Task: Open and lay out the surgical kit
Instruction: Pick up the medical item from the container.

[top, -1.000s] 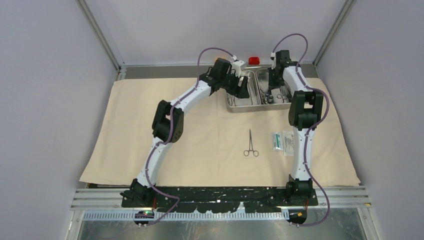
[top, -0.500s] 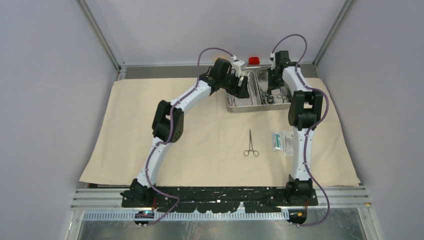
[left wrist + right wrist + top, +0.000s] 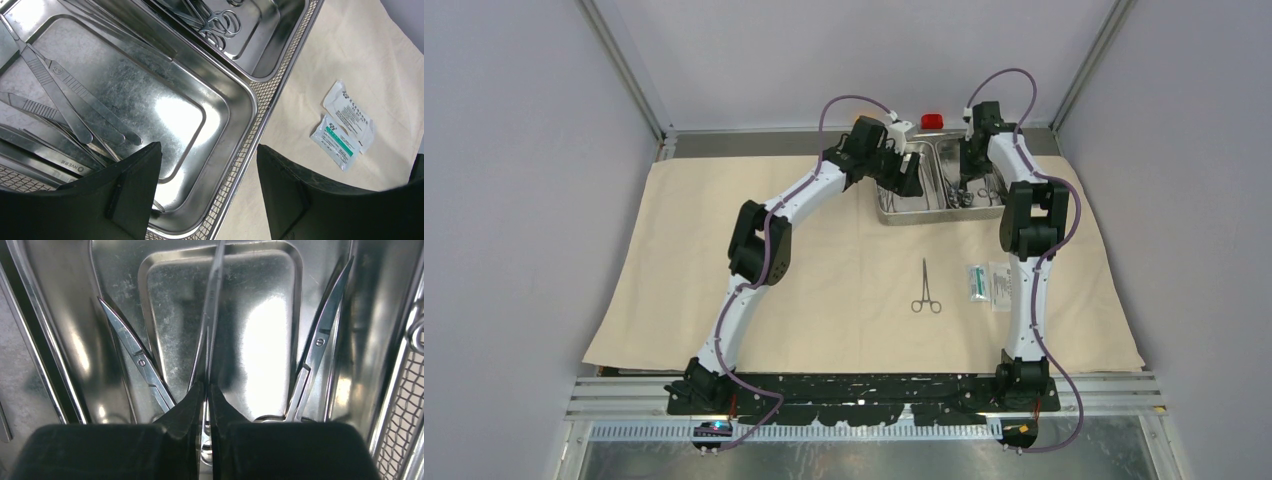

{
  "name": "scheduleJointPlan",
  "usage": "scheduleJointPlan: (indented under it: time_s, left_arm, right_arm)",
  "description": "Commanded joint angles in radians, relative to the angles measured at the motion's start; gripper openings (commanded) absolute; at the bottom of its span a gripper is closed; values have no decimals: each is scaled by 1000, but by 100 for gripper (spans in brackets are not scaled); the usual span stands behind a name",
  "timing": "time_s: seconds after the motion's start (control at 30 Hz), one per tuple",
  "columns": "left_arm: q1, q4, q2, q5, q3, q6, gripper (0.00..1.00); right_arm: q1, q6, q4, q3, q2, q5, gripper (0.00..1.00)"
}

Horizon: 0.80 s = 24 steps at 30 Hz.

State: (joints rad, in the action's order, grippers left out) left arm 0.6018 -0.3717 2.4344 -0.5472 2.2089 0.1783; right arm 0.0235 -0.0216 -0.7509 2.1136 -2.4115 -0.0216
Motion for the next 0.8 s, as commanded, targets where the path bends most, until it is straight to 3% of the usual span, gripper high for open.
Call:
scheduleJointPlan:
  time_s: [0.0, 0.37, 0.77]
  left_arm:
    - [-5, 15, -57, -21, -4, -5, 72]
    - [-4, 16, -72, -13, -22, -16, 72]
    - [-5, 7, -50, -17, 17, -3, 72]
  right_arm:
    - [3, 3, -88, 68, -42, 18, 12]
    - [-10, -6, -151, 181, -86, 4, 1]
    - [-43, -37, -40, 144, 64, -28, 1]
